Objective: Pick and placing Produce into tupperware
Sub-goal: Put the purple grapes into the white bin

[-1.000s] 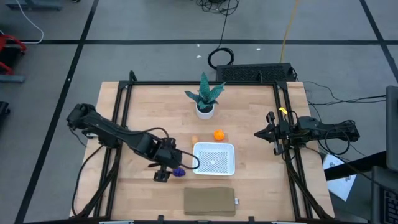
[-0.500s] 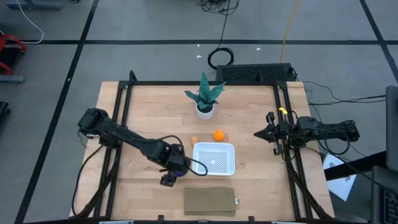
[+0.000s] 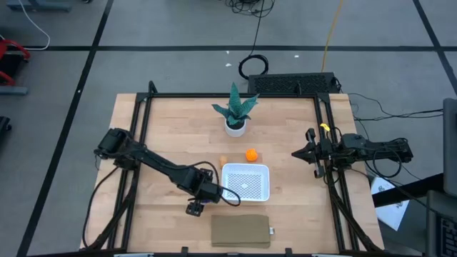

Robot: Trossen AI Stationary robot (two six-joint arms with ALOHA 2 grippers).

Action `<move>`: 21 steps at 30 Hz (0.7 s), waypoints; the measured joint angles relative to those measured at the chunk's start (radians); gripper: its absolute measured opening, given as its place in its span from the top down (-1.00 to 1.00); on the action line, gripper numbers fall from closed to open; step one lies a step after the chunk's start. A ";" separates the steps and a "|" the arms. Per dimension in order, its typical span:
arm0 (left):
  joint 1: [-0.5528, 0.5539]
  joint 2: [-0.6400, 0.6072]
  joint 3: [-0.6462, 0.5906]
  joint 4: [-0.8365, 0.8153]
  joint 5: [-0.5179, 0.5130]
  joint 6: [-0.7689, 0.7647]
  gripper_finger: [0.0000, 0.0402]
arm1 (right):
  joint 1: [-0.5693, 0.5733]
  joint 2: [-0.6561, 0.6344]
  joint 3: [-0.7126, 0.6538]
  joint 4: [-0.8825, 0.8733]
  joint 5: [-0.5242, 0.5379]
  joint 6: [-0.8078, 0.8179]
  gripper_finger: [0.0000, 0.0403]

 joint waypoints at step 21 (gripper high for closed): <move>-0.012 0.068 0.000 0.040 -0.051 0.008 -0.79 | 0.000 0.000 0.000 -0.002 0.000 0.000 1.00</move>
